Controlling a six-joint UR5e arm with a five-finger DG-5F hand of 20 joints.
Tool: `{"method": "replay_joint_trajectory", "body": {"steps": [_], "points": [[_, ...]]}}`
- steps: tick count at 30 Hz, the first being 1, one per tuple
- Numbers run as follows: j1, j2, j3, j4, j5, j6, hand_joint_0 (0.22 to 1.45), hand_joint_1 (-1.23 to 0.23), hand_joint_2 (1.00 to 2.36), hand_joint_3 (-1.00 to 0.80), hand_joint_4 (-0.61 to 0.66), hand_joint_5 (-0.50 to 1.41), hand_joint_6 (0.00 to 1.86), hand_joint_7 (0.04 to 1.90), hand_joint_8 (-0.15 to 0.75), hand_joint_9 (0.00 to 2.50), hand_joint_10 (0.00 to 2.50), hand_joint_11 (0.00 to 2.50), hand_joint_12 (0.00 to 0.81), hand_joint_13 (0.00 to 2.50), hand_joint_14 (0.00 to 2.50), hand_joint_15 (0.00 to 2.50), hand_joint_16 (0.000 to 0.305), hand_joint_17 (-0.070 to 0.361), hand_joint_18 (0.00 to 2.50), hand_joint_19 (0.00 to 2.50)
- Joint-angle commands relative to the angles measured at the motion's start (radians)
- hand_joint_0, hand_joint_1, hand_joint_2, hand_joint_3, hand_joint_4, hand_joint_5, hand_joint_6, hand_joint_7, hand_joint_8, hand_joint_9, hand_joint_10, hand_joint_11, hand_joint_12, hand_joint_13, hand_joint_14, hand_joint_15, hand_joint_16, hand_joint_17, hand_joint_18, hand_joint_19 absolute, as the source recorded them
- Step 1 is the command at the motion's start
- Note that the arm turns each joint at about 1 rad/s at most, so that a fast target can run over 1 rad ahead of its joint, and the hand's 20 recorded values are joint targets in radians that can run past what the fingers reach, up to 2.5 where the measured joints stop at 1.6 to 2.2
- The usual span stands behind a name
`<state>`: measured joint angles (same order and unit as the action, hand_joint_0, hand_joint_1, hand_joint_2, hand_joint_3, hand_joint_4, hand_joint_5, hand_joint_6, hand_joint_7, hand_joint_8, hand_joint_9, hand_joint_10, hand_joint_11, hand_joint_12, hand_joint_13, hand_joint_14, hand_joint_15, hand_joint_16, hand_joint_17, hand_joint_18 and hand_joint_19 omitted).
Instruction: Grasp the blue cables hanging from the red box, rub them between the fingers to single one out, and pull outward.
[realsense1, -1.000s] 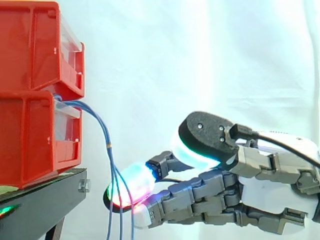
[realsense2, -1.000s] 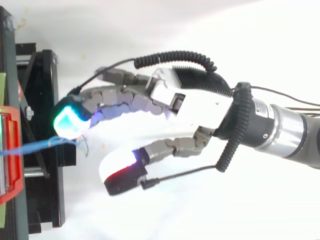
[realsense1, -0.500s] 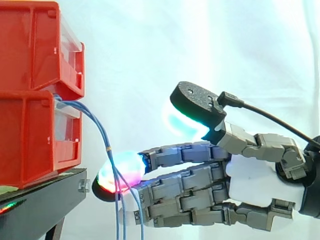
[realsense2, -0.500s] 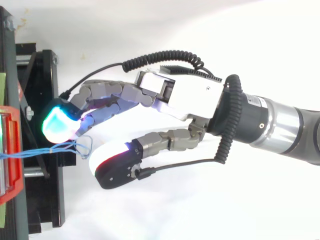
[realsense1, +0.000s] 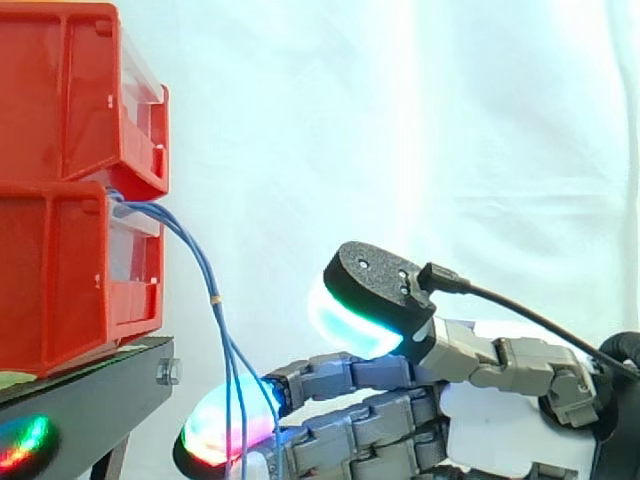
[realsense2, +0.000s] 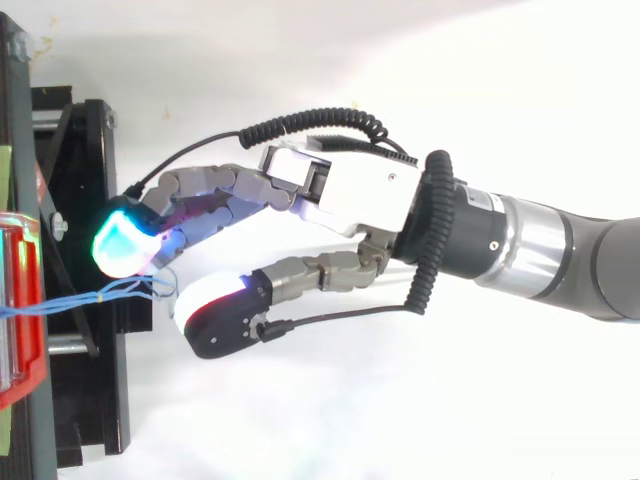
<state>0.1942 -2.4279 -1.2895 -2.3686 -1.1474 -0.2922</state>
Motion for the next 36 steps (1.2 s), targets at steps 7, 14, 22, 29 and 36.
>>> {"method": "replay_joint_trajectory", "body": {"steps": [7, 14, 22, 29, 36], "points": [[0.017, -0.005, 0.002, 0.029, -0.02, -0.015, 0.55, -0.57, 1.0, -0.44, 0.27, -0.12, 0.5, 0.85, 0.232, 0.8, 0.01, 0.3, 0.327, 0.56, 0.01, 0.3, 0.04, 0.091, 0.28, 0.2], [0.031, -0.005, 0.002, 0.025, -0.018, -0.016, 0.55, -0.57, 1.0, -0.44, 0.29, -0.09, 0.5, 0.98, 0.234, 0.81, 0.01, 0.32, 0.329, 0.57, 0.01, 0.31, 0.04, 0.091, 0.3, 0.22], [0.033, -0.002, 0.01, 0.012, -0.046, -0.012, 0.55, -0.59, 1.0, -0.43, 0.27, -0.07, 0.5, 1.09, 0.232, 0.82, 0.01, 0.32, 0.327, 0.57, 0.01, 0.31, 0.04, 0.091, 0.32, 0.23], [0.028, 0.017, 0.044, -0.06, -0.109, 0.016, 0.55, -0.59, 1.01, -0.43, 0.26, -0.07, 0.5, 1.12, 0.23, 0.83, 0.01, 0.33, 0.326, 0.58, 0.01, 0.32, 0.04, 0.091, 0.33, 0.23], [0.025, 0.017, 0.096, -0.199, -0.127, 0.087, 0.56, -0.59, 1.0, -0.43, 0.25, -0.06, 0.5, 1.17, 0.229, 0.84, 0.01, 0.35, 0.326, 0.58, 0.01, 0.32, 0.04, 0.091, 0.33, 0.23]]}}
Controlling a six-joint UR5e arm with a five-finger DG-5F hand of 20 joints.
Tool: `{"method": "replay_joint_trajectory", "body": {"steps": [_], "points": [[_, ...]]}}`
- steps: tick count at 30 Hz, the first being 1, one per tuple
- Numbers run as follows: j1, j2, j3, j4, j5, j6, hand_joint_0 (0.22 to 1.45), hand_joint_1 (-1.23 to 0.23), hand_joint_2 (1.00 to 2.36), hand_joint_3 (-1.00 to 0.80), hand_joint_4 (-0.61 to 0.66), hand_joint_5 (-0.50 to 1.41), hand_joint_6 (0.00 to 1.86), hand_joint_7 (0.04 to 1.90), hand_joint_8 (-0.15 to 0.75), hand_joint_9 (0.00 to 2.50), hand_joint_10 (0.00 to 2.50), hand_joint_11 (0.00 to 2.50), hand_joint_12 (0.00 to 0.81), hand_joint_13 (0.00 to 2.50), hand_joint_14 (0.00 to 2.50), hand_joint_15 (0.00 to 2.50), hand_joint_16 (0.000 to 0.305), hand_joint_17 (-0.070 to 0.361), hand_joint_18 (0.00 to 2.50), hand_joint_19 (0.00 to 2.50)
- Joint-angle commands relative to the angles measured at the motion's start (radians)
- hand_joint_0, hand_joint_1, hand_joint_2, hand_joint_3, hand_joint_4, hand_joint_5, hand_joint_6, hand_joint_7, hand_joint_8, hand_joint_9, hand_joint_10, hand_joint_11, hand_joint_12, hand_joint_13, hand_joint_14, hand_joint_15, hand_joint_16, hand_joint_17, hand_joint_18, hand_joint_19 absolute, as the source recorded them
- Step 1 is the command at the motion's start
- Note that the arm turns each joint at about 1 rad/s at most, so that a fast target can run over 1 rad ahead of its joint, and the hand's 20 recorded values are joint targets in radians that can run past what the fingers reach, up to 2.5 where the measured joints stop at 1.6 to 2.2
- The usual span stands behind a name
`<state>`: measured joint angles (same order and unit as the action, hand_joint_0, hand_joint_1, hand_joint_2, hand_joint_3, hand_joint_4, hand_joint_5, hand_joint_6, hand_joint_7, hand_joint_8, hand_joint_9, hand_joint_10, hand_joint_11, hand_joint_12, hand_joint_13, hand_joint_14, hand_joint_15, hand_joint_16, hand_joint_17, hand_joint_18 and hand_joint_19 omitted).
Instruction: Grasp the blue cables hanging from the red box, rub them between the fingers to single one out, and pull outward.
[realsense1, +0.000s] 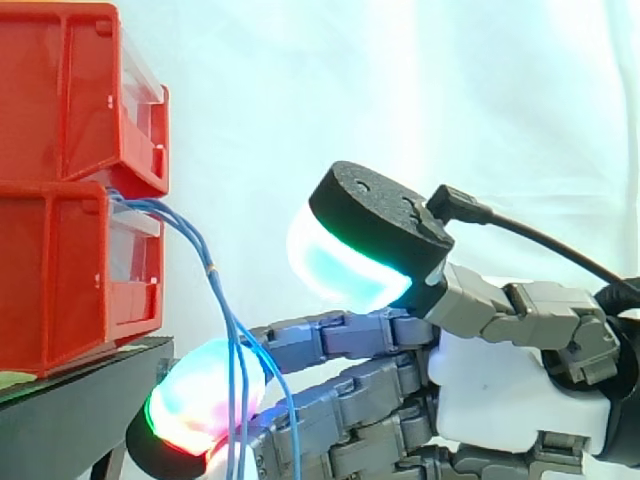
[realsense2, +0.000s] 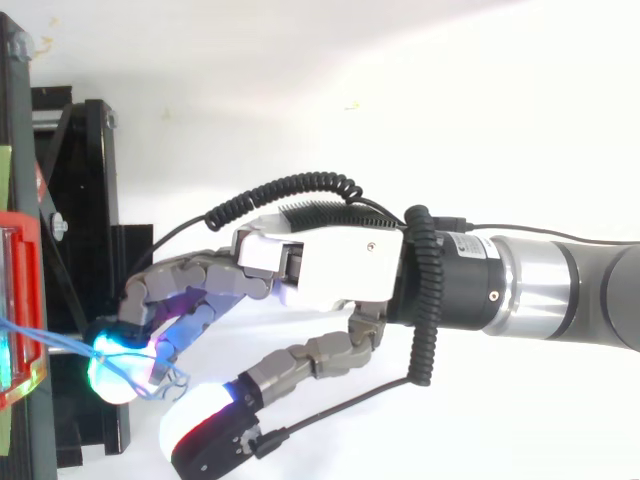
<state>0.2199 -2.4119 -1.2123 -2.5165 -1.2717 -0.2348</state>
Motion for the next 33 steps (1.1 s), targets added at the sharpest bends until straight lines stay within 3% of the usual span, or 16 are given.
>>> {"method": "replay_joint_trajectory", "body": {"steps": [1, 11, 17, 20, 23, 25, 27, 33], "points": [[-0.001, 0.001, 0.02, -0.056, -0.003, 0.032, 0.56, -0.59, 1.0, -0.43, 0.24, -0.06, 0.5, 1.2, 0.226, 0.84, 0.01, 0.34, 0.325, 0.58, 0.01, 0.32, 0.04, 0.091, 0.33, 0.24], [-0.002, 0.001, 0.022, -0.084, -0.005, 0.077, 0.56, -0.6, 1.01, -0.43, 0.22, -0.05, 0.5, 1.29, 0.232, 0.86, 0.01, 0.35, 0.327, 0.59, 0.01, 0.33, 0.04, 0.091, 0.34, 0.24], [-0.017, 0.007, 0.036, -0.127, -0.009, 0.135, 0.56, -0.6, 1.0, -0.43, 0.22, -0.05, 0.5, 1.28, 0.23, 0.86, 0.01, 0.35, 0.327, 0.59, 0.01, 0.33, 0.041, 0.091, 0.36, 0.25], [-0.031, 0.005, 0.054, -0.183, -0.005, 0.218, 0.56, -0.6, 1.01, -0.43, 0.21, -0.05, 0.5, 1.28, 0.229, 0.85, 0.01, 0.36, 0.327, 0.59, 0.01, 0.33, 0.041, 0.092, 0.37, 0.25], [-0.037, 0.005, 0.071, -0.209, -0.009, 0.25, 0.56, -0.6, 1.01, -0.43, 0.22, -0.05, 0.5, 1.29, 0.228, 0.86, 0.01, 0.36, 0.327, 0.59, 0.01, 0.33, 0.041, 0.092, 0.38, 0.25], [-0.039, 0.007, 0.082, -0.231, -0.009, 0.256, 0.57, -0.61, 1.0, -0.43, 0.22, -0.05, 0.5, 1.3, 0.229, 0.86, 0.01, 0.36, 0.325, 0.6, 0.01, 0.33, 0.04, 0.091, 0.38, 0.26], [-0.04, 0.005, 0.112, -0.304, -0.011, 0.259, 0.57, -0.61, 1.0, -0.43, 0.22, -0.05, 0.5, 1.29, 0.229, 0.86, 0.01, 0.37, 0.325, 0.6, 0.01, 0.32, 0.041, 0.091, 0.38, 0.26], [-0.042, 0.005, 0.125, -0.346, -0.012, 0.261, 0.57, -0.63, 1.01, -0.43, 0.21, -0.05, 0.5, 1.32, 0.227, 0.86, 0.01, 0.36, 0.323, 0.6, 0.01, 0.33, 0.04, 0.091, 0.39, 0.26]]}}
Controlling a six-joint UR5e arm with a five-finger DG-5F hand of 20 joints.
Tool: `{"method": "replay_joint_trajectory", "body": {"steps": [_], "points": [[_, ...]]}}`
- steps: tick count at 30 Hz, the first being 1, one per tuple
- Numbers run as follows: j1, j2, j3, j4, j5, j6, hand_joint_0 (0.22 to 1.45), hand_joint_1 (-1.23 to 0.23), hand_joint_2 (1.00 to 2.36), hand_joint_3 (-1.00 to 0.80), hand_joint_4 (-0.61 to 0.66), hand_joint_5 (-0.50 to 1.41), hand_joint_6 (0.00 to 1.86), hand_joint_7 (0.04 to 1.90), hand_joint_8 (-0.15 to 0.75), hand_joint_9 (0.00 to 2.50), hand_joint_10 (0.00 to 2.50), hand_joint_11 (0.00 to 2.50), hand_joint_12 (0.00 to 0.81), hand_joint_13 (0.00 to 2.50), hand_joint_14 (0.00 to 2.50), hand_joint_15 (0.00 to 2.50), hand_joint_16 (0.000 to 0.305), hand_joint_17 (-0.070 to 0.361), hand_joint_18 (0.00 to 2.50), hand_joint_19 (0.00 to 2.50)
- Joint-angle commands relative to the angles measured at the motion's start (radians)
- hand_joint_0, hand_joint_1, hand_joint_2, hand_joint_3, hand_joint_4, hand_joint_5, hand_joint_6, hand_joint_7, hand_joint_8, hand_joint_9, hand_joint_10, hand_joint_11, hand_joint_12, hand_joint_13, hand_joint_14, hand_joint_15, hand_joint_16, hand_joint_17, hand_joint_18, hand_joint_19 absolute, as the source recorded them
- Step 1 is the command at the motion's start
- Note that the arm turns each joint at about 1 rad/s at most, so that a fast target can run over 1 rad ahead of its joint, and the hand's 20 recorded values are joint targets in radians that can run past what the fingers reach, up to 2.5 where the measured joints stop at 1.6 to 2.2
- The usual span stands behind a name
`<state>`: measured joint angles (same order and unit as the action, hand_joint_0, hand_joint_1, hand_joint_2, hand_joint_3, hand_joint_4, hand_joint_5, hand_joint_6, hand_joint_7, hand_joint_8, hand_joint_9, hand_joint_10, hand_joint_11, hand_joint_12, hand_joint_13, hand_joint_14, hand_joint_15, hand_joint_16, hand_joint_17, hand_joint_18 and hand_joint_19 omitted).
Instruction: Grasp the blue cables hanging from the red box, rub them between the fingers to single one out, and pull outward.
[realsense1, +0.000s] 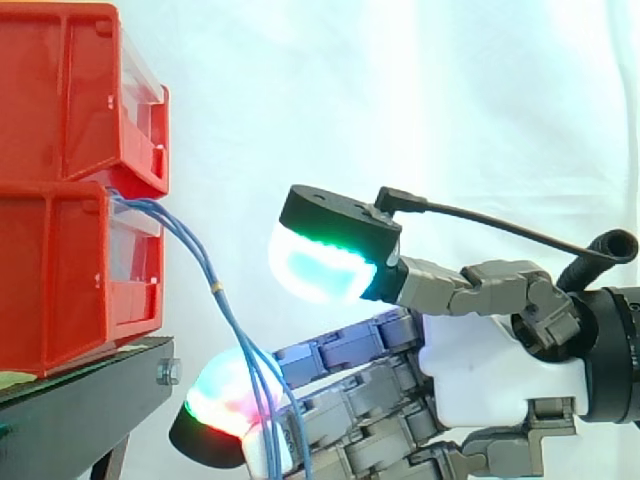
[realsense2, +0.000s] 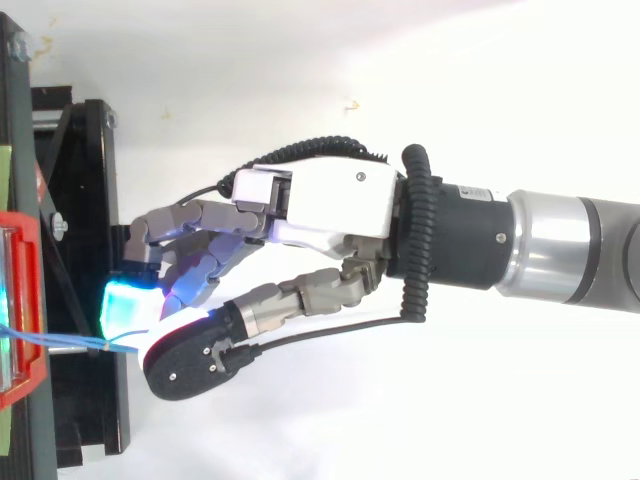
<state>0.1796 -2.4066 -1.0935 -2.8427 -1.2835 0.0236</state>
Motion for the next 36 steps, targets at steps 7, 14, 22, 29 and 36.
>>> {"method": "replay_joint_trajectory", "body": {"steps": [7, 14, 22, 29, 36], "points": [[0.0, 0.0, 0.021, -0.02, 0.001, 0.006, 0.57, -0.63, 1.01, -0.44, 0.2, -0.05, 0.5, 1.33, 0.227, 0.87, 0.01, 0.36, 0.322, 0.6, 0.01, 0.33, 0.04, 0.091, 0.39, 0.26], [0.009, 0.001, 0.037, -0.021, 0.001, 0.001, 0.6, -0.67, 1.01, -0.41, 0.17, -0.06, 0.51, 1.32, 0.23, 0.87, 0.01, 0.38, 0.322, 0.62, 0.01, 0.33, 0.04, 0.09, 0.41, 0.27], [0.009, 0.0, 0.064, -0.027, 0.004, -0.024, 0.63, -0.78, 1.01, -0.35, 0.15, -0.15, 0.71, 0.96, 0.224, 0.85, 0.02, 0.51, 0.324, 0.65, 0.02, 0.39, 0.041, 0.092, 0.48, 0.31], [0.014, 0.0, 0.064, -0.029, 0.009, -0.024, 0.65, -0.82, 1.01, -0.37, 0.16, -0.17, 0.81, 0.81, 0.229, 0.84, 0.02, 0.56, 0.329, 0.67, 0.02, 0.4, 0.042, 0.094, 0.52, 0.34], [0.017, -0.002, 0.026, -0.017, 0.006, -0.024, 0.59, -0.78, 1.0, -0.43, 0.17, -0.14, 0.74, 0.89, 0.23, 0.87, 0.02, 0.57, 0.333, 0.67, 0.02, 0.41, 0.042, 0.094, 0.52, 0.36]]}}
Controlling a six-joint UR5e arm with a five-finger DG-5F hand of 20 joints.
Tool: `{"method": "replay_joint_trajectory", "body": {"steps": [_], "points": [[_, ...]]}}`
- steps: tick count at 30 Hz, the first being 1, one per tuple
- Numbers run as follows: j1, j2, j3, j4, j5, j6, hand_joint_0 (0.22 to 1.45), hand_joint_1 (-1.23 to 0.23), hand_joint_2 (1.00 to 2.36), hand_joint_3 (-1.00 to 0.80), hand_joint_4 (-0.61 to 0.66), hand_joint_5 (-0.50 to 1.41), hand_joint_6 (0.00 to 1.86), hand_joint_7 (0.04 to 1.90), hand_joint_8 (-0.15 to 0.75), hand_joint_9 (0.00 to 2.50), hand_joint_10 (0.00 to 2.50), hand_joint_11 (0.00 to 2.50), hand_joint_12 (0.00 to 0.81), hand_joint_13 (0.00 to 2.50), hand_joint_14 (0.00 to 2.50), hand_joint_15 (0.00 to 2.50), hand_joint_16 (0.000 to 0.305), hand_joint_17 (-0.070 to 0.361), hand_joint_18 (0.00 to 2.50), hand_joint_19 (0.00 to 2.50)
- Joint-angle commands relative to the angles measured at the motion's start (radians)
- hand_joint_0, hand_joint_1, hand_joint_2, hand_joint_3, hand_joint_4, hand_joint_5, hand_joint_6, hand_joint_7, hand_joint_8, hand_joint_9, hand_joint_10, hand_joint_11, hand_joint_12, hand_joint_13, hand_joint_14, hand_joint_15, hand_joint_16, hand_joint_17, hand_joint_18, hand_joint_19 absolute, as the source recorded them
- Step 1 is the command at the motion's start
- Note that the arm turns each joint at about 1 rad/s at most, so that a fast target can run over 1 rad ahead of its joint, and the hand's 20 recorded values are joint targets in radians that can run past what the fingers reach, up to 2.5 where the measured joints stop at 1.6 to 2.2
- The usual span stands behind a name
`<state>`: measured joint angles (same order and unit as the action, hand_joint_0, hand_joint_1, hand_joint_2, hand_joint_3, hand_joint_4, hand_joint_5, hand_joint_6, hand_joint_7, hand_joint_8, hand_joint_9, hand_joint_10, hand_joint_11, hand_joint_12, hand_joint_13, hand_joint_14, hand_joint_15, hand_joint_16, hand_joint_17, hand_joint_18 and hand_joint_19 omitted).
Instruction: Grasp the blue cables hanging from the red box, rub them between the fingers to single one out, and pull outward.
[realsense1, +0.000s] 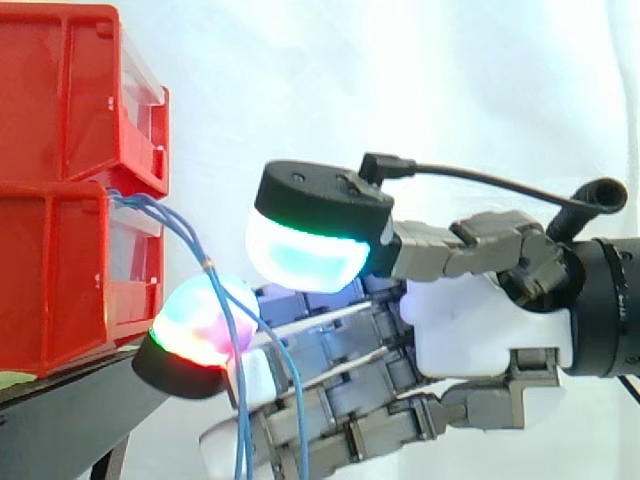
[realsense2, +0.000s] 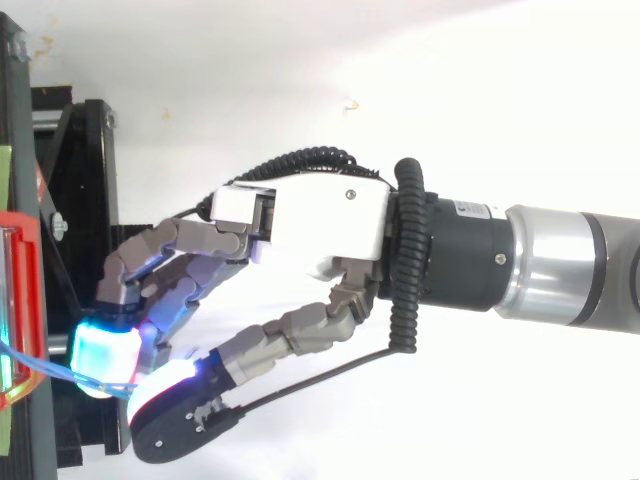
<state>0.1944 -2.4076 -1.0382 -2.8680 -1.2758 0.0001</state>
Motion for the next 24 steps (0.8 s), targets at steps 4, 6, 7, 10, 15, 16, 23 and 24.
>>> {"method": "replay_joint_trajectory", "body": {"steps": [4, 6, 7, 10, 15, 16, 23, 24], "points": [[0.008, -0.002, -0.082, 0.075, -0.002, 0.0, 0.58, -0.74, 1.01, -0.43, 0.18, -0.11, 0.57, 1.13, 0.232, 0.87, 0.02, 0.55, 0.339, 0.67, 0.02, 0.42, 0.043, 0.096, 0.51, 0.37], [0.011, -0.002, -0.106, 0.138, 0.004, 0.0, 0.57, -0.72, 1.01, -0.43, 0.2, -0.1, 0.5, 1.23, 0.233, 0.87, 0.02, 0.54, 0.337, 0.67, 0.02, 0.42, 0.043, 0.096, 0.51, 0.37], [0.013, -0.002, -0.117, 0.174, 0.007, -0.002, 0.57, -0.72, 1.01, -0.43, 0.21, -0.11, 0.5, 1.18, 0.233, 0.86, 0.01, 0.52, 0.339, 0.67, 0.02, 0.42, 0.043, 0.097, 0.51, 0.37], [0.014, -0.004, -0.118, 0.222, 0.009, -0.009, 0.56, -0.71, 1.01, -0.42, 0.24, -0.12, 0.5, 1.07, 0.229, 0.85, 0.02, 0.48, 0.338, 0.67, 0.02, 0.42, 0.043, 0.097, 0.5, 0.37], [0.013, -0.01, -0.118, 0.233, 0.007, -0.034, 0.55, -0.69, 1.0, -0.43, 0.24, -0.13, 0.5, 0.95, 0.229, 0.82, 0.01, 0.4, 0.337, 0.66, 0.02, 0.4, 0.044, 0.099, 0.5, 0.36], [0.013, -0.01, -0.118, 0.233, 0.007, -0.034, 0.55, -0.69, 1.01, -0.42, 0.24, -0.13, 0.5, 0.93, 0.229, 0.81, 0.01, 0.4, 0.336, 0.66, 0.02, 0.4, 0.044, 0.099, 0.5, 0.36], [0.01, -0.036, -0.115, 0.311, 0.007, -0.038, 0.55, -0.68, 1.0, -0.43, 0.24, -0.14, 0.5, 0.9, 0.227, 0.81, 0.01, 0.38, 0.338, 0.65, 0.02, 0.4, 0.044, 0.099, 0.49, 0.37], [0.011, -0.034, -0.115, 0.319, 0.007, -0.058, 0.55, -0.68, 1.01, -0.43, 0.24, -0.14, 0.5, 0.9, 0.228, 0.81, 0.01, 0.39, 0.337, 0.65, 0.02, 0.4, 0.044, 0.099, 0.49, 0.36]]}}
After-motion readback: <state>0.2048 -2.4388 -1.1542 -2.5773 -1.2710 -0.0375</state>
